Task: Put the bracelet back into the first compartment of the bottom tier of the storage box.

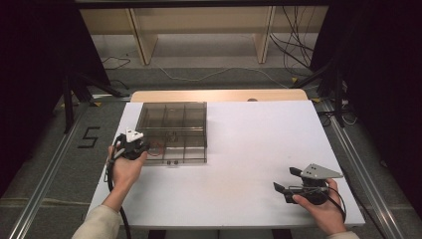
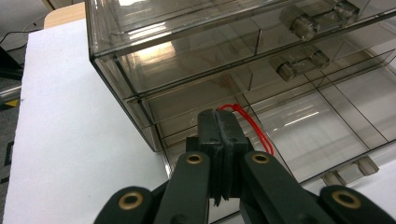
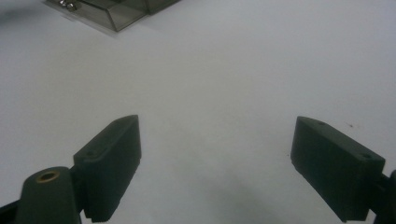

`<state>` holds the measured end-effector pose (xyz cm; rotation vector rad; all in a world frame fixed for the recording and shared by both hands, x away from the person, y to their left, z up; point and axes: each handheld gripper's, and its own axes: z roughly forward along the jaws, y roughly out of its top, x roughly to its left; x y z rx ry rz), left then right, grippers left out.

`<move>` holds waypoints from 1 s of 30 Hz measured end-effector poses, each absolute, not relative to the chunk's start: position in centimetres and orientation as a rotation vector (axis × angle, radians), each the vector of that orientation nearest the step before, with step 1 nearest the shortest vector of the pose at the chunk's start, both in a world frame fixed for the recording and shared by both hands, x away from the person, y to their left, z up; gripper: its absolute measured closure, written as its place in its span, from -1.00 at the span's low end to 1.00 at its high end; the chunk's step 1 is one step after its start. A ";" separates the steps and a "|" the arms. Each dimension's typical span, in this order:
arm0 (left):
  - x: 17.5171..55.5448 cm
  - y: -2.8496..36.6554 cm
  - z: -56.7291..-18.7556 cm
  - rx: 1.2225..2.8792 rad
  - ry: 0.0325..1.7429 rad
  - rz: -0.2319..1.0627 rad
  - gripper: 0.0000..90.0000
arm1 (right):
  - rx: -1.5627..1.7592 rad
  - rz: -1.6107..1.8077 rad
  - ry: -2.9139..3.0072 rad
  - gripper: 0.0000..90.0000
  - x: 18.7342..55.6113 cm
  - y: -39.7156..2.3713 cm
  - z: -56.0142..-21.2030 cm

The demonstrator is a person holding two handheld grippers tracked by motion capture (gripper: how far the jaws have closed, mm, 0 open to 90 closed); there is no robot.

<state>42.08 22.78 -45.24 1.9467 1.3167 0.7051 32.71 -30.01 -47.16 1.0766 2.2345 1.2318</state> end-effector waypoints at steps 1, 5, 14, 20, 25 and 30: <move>42.1 22.8 -45.3 1.949 1.316 0.705 0.99 | 1.077 1.232 2.235 -0.63 32.7 -30.0 -47.2; 42.1 22.7 -45.3 1.954 1.316 0.702 0.99 | 1.083 1.230 2.236 -0.63 32.7 -30.0 -47.2; 42.2 22.6 -45.5 1.968 1.314 0.700 0.99 | 1.076 1.232 2.235 -0.63 32.7 -30.0 -47.2; 42.3 22.5 -45.6 1.972 1.313 0.699 0.99 | 1.077 1.232 2.235 -0.63 32.7 -30.0 -47.2; 42.4 22.4 -45.6 1.979 1.313 0.698 0.99 | 1.077 1.232 2.235 -0.63 32.7 -30.0 -47.2; 42.5 22.3 -45.7 1.988 1.312 0.695 0.99 | 1.080 1.232 2.236 -0.63 32.7 -30.0 -47.2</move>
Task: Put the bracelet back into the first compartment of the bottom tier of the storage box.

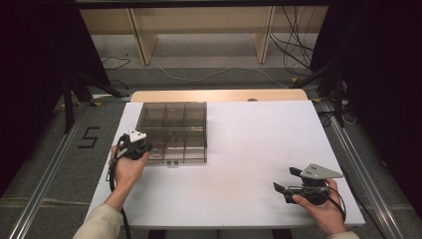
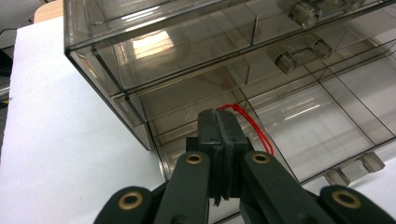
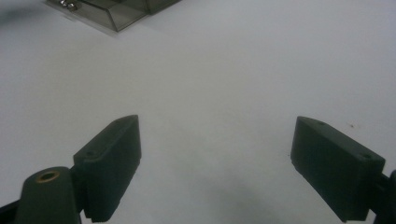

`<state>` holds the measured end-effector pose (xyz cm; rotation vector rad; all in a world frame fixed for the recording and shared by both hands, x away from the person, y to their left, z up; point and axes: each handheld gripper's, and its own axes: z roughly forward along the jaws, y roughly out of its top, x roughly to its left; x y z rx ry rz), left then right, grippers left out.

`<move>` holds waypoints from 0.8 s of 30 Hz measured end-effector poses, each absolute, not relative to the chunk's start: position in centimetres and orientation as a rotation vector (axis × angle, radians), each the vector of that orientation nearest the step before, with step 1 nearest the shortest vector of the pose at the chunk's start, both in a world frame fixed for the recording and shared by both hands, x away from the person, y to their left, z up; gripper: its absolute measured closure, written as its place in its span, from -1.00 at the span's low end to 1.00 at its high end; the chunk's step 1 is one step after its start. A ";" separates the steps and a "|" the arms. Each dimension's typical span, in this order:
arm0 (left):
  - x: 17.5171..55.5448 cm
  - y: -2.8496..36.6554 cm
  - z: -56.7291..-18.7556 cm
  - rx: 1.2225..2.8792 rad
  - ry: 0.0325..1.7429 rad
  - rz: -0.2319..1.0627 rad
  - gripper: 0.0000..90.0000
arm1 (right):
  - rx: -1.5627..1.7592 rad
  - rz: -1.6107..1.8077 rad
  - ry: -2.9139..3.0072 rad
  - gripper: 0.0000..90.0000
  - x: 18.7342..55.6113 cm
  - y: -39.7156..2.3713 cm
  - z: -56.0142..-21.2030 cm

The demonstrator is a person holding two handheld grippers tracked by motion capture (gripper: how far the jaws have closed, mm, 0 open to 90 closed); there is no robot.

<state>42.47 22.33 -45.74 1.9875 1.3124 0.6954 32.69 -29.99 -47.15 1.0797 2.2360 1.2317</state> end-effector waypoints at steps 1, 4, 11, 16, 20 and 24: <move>42.5 22.3 -45.8 1.988 1.312 0.694 0.99 | 1.077 1.232 2.235 -0.63 32.7 -30.0 -47.2; 42.5 22.3 -45.8 1.990 1.312 0.693 0.99 | 1.076 1.233 2.234 -0.63 32.7 -30.0 -47.2; 42.6 22.2 -45.9 1.998 1.314 0.688 0.99 | 1.078 1.232 2.235 -0.63 32.7 -30.0 -47.1; 42.7 22.2 -46.1 2.006 1.317 0.680 0.99 | 1.076 1.233 2.235 -0.63 32.7 -30.0 -47.2; 42.7 22.2 -46.3 2.015 1.321 0.675 0.99 | 1.079 1.233 2.235 -0.63 32.7 -30.0 -47.2; 42.8 22.1 -46.3 2.020 1.320 0.675 0.99 | 1.079 1.233 2.235 -0.63 32.7 -30.0 -47.2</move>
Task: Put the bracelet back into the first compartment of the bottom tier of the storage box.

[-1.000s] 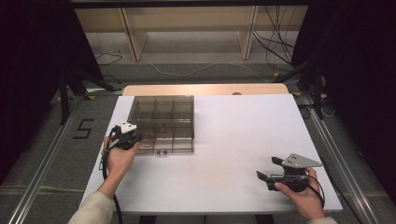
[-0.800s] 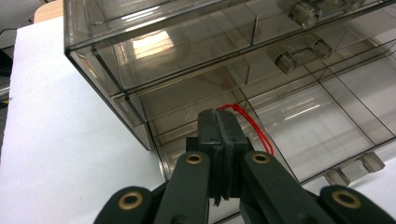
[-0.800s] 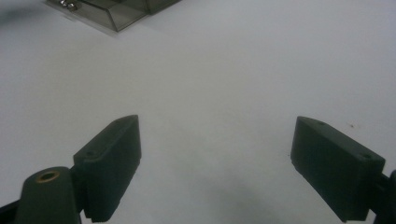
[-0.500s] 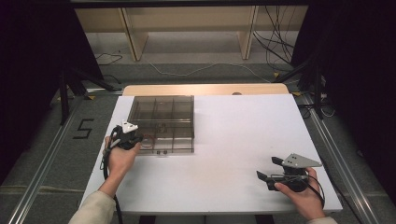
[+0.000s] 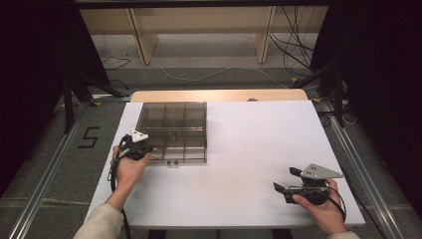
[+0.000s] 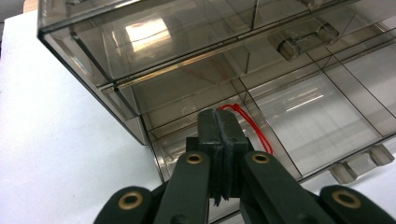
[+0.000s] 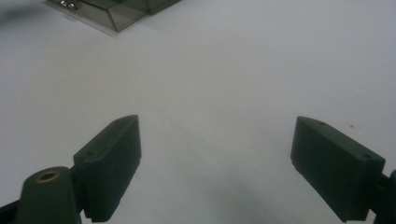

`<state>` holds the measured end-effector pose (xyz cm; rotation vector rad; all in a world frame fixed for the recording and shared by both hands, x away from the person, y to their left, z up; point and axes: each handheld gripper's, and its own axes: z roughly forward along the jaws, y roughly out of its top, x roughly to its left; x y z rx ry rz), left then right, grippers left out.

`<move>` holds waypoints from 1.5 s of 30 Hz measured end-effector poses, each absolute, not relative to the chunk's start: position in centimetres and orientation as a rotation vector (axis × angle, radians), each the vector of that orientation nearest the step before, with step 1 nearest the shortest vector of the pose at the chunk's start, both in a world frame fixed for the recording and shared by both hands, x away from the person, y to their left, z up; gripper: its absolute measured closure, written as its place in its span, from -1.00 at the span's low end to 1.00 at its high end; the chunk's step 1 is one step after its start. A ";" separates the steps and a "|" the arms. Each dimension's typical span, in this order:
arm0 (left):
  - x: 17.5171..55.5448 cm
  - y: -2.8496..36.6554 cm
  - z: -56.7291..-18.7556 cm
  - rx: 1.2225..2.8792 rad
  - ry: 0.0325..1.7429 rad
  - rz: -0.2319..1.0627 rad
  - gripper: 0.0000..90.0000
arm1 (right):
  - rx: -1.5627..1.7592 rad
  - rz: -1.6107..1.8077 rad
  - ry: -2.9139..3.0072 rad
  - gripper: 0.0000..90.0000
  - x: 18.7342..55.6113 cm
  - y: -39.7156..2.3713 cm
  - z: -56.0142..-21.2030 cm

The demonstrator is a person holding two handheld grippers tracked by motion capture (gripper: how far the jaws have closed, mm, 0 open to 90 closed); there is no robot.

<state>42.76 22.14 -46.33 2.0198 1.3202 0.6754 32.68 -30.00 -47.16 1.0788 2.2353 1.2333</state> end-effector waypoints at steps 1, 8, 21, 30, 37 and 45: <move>42.8 22.1 -46.3 2.022 1.319 0.676 0.99 | 1.079 1.233 2.235 -0.63 32.7 -30.0 -47.2; 42.9 22.1 -46.5 2.031 1.321 0.676 0.99 | 1.083 1.230 2.236 -0.63 32.7 -30.0 -47.1; 43.2 22.0 -46.8 2.049 1.328 0.670 0.99 | 1.081 1.231 2.237 -0.63 32.7 -30.0 -47.2; 43.3 22.0 -47.2 2.069 1.332 0.669 0.99 | 1.079 1.232 2.236 -0.63 32.7 -30.0 -47.2; 43.5 22.0 -47.4 2.083 1.336 0.671 0.98 | 1.079 1.231 2.236 -0.63 32.7 -30.0 -47.2; 43.6 22.0 -47.5 2.089 1.336 0.672 0.98 | 1.079 1.232 2.236 -0.63 32.7 -30.0 -47.2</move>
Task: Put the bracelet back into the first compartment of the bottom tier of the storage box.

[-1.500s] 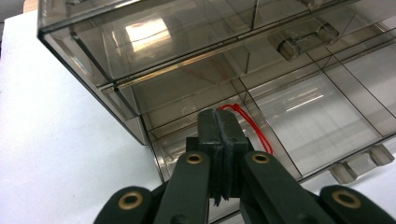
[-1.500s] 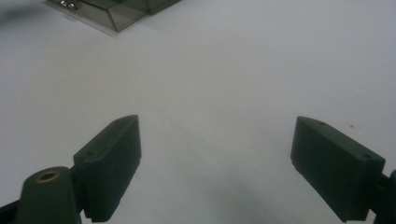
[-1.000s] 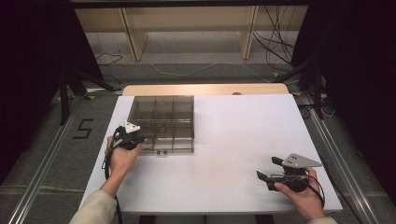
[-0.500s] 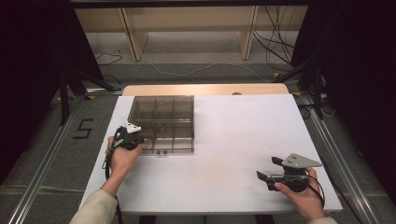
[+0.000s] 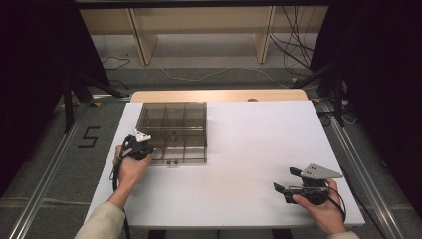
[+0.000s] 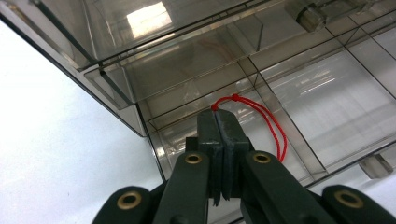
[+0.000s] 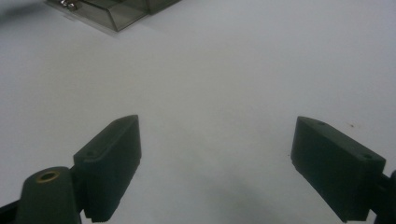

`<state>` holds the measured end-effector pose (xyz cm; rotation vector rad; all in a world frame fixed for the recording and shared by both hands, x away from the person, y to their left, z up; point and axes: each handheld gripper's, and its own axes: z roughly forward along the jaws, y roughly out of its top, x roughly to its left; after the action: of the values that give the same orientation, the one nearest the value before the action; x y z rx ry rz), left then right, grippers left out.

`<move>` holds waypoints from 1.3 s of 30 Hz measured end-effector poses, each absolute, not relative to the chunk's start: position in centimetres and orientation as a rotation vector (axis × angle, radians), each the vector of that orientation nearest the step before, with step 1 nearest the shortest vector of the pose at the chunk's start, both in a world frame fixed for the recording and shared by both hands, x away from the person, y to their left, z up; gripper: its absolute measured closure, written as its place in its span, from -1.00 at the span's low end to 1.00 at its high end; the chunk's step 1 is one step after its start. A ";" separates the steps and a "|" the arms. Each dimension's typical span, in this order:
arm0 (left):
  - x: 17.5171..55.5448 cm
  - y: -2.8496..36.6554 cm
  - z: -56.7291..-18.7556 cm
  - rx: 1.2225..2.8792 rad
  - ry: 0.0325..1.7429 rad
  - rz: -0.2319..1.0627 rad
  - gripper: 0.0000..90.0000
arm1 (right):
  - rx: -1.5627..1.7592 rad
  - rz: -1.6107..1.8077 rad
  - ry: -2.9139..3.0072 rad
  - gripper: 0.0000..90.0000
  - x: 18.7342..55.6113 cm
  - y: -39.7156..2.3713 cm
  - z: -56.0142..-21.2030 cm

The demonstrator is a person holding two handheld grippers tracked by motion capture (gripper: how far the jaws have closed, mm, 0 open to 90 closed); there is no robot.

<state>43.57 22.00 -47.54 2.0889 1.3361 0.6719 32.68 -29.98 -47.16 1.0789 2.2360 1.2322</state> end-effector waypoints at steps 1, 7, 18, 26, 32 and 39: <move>43.6 22.0 -47.6 2.091 1.337 0.673 0.98 | 1.079 1.232 2.236 -0.63 32.7 -30.0 -47.2; 43.7 22.1 -47.8 2.101 1.345 0.671 0.98 | 1.079 1.232 2.237 -0.63 32.7 -30.0 -47.2; 43.8 22.1 -48.0 2.110 1.349 0.675 0.93 | 1.080 1.233 2.237 -0.63 32.7 -30.0 -47.2; 43.8 22.2 -47.9 2.089 1.349 0.680 0.87 | 1.076 1.235 2.236 -0.63 32.7 -30.0 -47.2; 43.5 22.3 -47.4 2.051 1.347 0.690 0.81 | 1.075 1.242 2.231 -0.63 32.7 -30.0 -47.2; 43.1 22.3 -46.8 1.987 1.324 0.701 0.65 | 1.072 1.251 2.228 -0.63 32.7 -30.1 -47.2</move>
<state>43.06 22.28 -46.78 1.9872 1.3245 0.7007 32.71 -30.08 -47.17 1.0717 2.2278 1.2507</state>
